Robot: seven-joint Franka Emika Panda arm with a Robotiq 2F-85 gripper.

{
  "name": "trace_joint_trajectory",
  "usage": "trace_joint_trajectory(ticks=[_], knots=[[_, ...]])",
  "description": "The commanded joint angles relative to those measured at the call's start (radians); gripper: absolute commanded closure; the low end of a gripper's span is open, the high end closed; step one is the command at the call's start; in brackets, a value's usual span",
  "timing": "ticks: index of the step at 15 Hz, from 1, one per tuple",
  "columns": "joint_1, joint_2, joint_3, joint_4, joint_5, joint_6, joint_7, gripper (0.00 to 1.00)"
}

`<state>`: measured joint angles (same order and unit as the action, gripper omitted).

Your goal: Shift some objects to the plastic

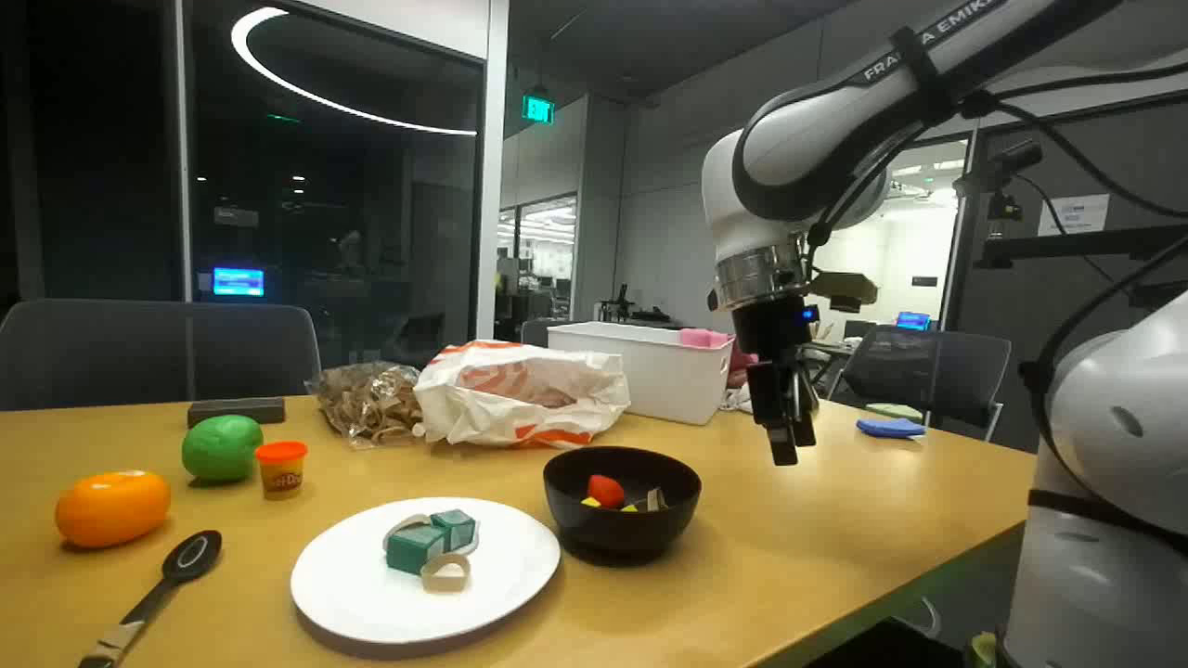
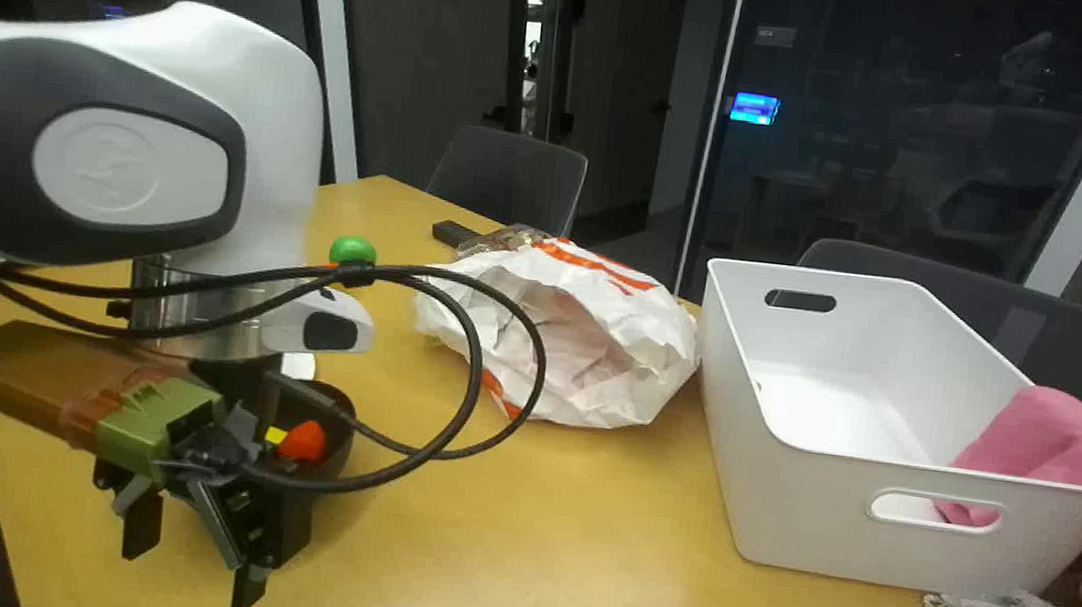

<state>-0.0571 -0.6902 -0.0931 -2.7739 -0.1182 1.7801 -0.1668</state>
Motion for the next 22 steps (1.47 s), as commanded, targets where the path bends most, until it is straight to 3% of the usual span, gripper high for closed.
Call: trace_joint_trajectory(ticks=[1,15,22], knots=[[0.003,0.000,-0.002,0.002,-0.001,-0.003,0.001,0.00],[0.004,0.001,-0.001,0.003,0.000,-0.001,0.003,0.00],[0.144,0.012,0.040,0.083,0.101,0.087,-0.062,0.00]])
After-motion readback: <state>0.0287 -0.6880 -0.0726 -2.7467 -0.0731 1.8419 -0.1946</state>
